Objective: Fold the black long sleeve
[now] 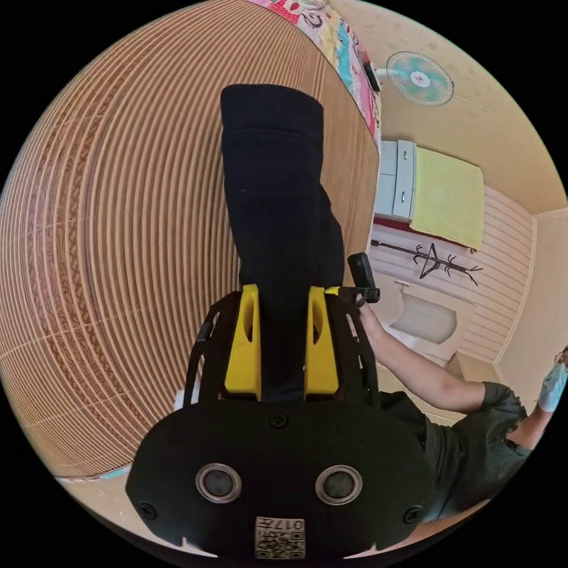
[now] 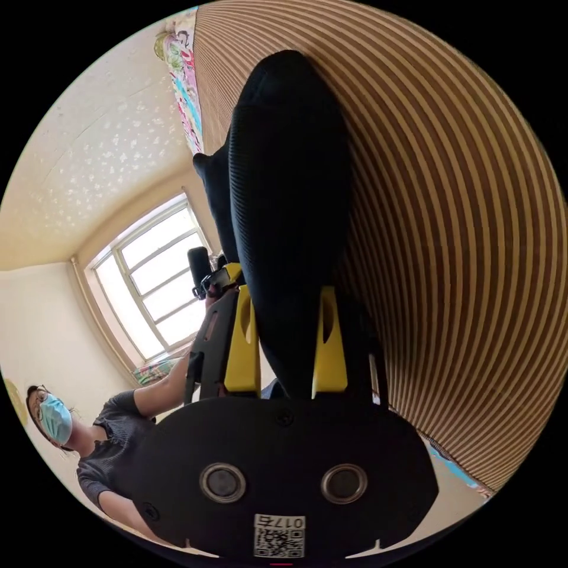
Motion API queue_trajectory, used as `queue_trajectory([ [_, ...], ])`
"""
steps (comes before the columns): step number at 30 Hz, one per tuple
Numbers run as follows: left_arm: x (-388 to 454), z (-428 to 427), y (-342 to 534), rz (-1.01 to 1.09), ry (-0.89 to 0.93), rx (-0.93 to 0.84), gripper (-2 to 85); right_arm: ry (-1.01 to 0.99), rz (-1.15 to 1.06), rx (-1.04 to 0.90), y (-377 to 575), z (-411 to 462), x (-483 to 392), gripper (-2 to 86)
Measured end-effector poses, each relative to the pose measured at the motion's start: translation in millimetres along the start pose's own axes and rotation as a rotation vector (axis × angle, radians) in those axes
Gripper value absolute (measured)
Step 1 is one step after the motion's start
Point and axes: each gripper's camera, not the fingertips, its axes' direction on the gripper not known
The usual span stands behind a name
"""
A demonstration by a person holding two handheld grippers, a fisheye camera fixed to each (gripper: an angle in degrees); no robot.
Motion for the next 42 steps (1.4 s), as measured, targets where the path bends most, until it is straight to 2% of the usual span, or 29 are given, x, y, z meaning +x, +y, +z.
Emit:
queue_trajectory([
  [3,40,24,9,0.076,0.041,-0.061,11.3,-0.057,-0.05,0.048,43,-32,7,14.1],
  [7,106,84,13,0.171,0.077,-0.152,11.3,-0.037,-0.133,0.117,112,-124,12,13.6],
  [12,219,229,5,0.338,0.122,-0.288,11.5,0.221,-0.18,0.196,188,-239,10,13.7],
  [15,270,316,3,0.406,0.09,-0.36,12.1,0.415,-0.105,0.207,215,-286,25,14.5],
  [16,276,333,3,0.412,0.076,-0.384,12.2,0.538,-0.019,0.242,223,-300,37,15.1],
  [17,284,366,4,0.412,0.025,-0.453,12.5,0.684,0.092,0.291,233,-308,49,15.4],
  [20,279,418,17,0.405,-0.21,-0.596,12.4,0.878,0.305,0.416,263,-305,76,13.3],
  [22,269,417,30,0.445,-0.338,-0.604,12.3,0.88,0.375,0.566,290,-289,80,8.5],
  [25,233,376,63,0.444,-0.353,-0.572,10.3,0.755,0.187,0.818,344,-228,66,3.5],
  [27,189,315,103,0.391,-0.342,-0.517,6.1,0.66,0.097,0.876,366,-181,67,2.2],
  [29,151,259,140,0.309,-0.377,-0.431,3.0,0.503,0.049,0.827,373,-118,86,1.3],
  [32,90,167,214,0.09,-0.391,-0.238,-0.1,0.404,0.095,0.738,359,-42,117,0.8],
  [34,62,119,263,-0.032,-0.399,-0.084,-0.6,0.401,0.101,0.682,341,2,127,0.7],
  [36,38,69,332,-0.167,-0.449,0.148,-0.9,0.383,0.06,0.607,316,42,126,0.7],
  [39,23,38,419,-0.286,-0.501,0.399,-1.0,0.442,-0.081,0.509,276,110,97,0.8],
  [42,22,35,492,-0.357,-0.587,0.545,-1.0,0.55,-0.239,0.432,246,182,53,1.3],
])
